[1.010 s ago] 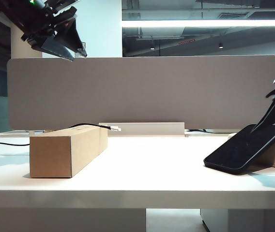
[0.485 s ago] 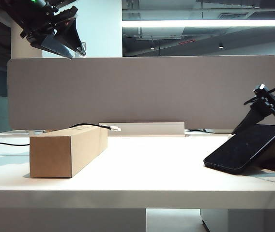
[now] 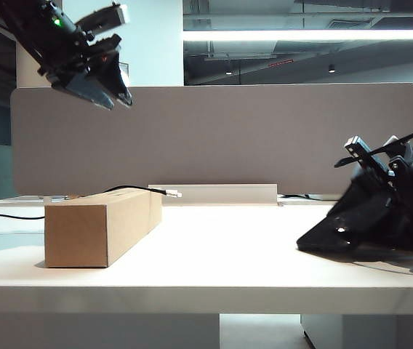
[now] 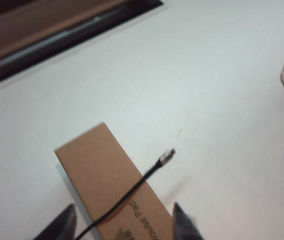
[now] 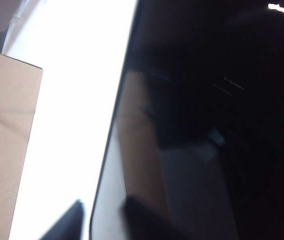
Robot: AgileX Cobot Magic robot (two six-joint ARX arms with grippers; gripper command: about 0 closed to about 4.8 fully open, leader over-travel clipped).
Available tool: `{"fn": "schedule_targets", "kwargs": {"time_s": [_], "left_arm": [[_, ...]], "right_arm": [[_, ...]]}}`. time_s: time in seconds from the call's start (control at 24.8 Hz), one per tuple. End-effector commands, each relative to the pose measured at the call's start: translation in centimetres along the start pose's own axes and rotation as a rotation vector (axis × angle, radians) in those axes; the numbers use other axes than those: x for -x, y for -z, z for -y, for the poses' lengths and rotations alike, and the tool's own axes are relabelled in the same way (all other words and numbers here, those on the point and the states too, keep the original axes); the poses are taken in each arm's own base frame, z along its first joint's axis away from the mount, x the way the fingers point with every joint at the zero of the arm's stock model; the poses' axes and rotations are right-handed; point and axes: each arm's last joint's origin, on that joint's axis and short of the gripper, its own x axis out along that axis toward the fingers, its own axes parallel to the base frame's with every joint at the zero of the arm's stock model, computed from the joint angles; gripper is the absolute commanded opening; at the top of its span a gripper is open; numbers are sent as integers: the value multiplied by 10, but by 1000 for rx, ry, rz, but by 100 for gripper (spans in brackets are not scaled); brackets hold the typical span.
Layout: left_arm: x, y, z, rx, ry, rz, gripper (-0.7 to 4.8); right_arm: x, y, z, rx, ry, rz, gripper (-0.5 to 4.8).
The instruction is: Pick up the charging cable and the phone, plug the charging cable into the charging port on the phone, and finally place them back on the table.
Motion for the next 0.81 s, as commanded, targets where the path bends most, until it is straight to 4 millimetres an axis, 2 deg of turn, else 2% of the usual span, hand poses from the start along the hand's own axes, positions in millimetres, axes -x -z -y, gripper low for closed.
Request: {"fn": "schedule_targets", "kwargs": {"time_s": [0.04,0.08,0.12,0.2,0.24,0.48,0.69,0.81], "left_arm": [[-2,-1,5,-36,-7,-12,238],[-2,-1,5,-45,-5,-10,238],[-2,-3,5,-50,-7,-6,238],[-2,-4,6,-54,-4,-1,238],[-2,-4,6,-54,-5,-1,238],[-2,-4,7,-65,-2,0,238],[-7,-10,17,-148,2,21,237],[-11,-14,16,-153,2,34,237]], "right_arm": [[0,4,5,-29,47,-19,142],[0,4,5,-29,47,-19,128],[0,4,5,-29,47,-19,77],[0,4,4,-27,29,-26,9],[0,4,4,-25,17,-31,-6],[5,-3,-11,24,-145,-50,-6],[29,-20,-40,105,-232,48,-6],[43,-27,-55,143,-274,97,-6]]}}
